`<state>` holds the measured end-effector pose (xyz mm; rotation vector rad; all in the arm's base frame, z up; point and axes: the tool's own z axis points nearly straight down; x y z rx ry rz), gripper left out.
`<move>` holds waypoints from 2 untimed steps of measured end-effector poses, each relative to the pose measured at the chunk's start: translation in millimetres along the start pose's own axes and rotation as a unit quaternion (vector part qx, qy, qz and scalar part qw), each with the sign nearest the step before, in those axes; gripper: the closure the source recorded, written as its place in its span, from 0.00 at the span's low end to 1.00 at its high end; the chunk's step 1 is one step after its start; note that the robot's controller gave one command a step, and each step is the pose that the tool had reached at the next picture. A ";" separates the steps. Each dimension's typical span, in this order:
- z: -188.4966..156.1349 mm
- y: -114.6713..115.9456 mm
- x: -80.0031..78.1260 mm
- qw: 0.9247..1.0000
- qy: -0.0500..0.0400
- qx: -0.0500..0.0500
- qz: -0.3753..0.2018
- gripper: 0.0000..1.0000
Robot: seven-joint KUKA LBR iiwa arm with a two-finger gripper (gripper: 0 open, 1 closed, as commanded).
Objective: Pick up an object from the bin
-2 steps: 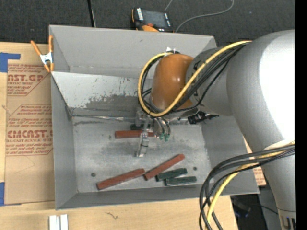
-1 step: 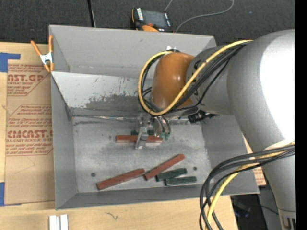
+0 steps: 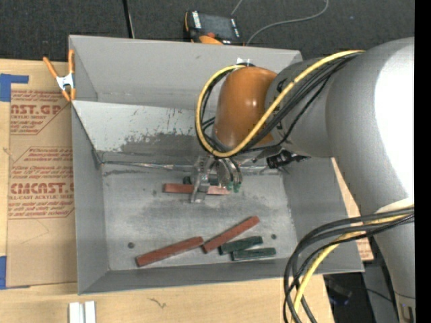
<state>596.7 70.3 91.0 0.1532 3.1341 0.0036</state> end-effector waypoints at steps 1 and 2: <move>0.3 1.0 0.2 1.000 0.001 0.000 0.000 1.00; -78.1 2.6 -2.3 1.000 -0.003 -0.001 -0.001 1.00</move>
Offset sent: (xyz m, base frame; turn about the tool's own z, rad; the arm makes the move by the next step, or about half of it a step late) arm -0.0001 0.0001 0.0004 0.0000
